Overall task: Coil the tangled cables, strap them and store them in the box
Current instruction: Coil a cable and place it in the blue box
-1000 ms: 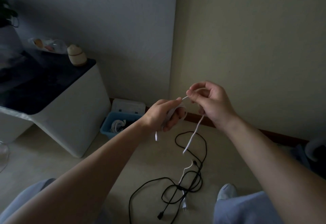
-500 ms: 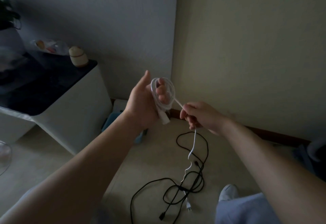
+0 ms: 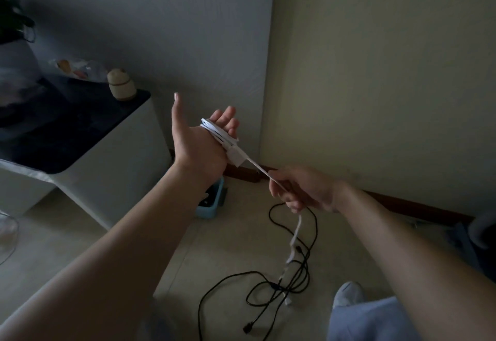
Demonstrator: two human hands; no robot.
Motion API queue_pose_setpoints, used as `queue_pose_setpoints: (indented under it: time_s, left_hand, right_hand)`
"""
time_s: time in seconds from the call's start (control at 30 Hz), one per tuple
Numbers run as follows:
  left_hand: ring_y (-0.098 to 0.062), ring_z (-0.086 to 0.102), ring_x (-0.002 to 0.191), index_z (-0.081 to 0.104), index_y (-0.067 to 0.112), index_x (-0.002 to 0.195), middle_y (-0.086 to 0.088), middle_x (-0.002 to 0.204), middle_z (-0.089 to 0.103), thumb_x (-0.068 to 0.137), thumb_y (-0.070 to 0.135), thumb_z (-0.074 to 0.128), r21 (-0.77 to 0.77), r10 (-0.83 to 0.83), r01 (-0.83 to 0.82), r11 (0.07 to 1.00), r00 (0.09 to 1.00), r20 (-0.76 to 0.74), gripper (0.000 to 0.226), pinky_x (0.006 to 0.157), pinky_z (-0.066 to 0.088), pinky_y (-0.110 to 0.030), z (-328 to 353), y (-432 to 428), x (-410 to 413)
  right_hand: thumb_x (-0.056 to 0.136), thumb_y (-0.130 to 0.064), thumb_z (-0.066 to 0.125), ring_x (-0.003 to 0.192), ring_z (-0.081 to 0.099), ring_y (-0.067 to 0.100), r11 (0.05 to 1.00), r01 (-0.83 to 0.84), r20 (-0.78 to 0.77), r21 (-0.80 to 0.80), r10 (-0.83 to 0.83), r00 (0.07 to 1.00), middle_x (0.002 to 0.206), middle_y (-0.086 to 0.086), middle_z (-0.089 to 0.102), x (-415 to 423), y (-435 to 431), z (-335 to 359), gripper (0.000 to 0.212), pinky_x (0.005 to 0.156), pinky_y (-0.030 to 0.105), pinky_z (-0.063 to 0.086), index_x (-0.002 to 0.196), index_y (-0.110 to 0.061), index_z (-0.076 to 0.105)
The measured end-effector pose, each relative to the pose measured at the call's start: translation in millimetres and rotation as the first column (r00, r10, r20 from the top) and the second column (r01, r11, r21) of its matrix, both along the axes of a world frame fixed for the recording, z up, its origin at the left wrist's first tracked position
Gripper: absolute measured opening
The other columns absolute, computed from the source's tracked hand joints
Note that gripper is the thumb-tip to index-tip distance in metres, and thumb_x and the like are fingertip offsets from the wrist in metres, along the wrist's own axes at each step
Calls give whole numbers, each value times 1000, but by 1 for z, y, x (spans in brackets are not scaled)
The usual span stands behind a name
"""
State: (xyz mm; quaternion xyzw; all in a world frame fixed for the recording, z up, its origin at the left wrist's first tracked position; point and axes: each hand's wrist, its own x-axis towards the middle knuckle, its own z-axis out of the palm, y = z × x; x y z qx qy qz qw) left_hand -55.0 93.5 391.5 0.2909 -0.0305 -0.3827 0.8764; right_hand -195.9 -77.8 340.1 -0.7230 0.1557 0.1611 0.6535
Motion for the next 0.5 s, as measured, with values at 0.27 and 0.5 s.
queue_pose_setpoints:
  time_s: [0.27,0.5]
  left_hand:
    - [-27,64,78,46,6,112,-14,90,65,91,63,43,217,180,-261,941,926,333,61,91,47,-42,-7,-8,6]
    - [-27,65,97,55,18,103,-6,101,67,73,70,47,488,-160,-347,801,662,732,60,83,56,-39,-33,-15,-17]
  right_hand:
    - [95,-35,53,51,47,14,997,-43,107,60,37,994,62,0,54,4,5,1,29,53,27,42,108,-21,75]
    - [88,-25,67,40,36,1,986,153,485,-58,-106,868,51,-10,48,9,23,29,13,39,13,28,85,-18,78]
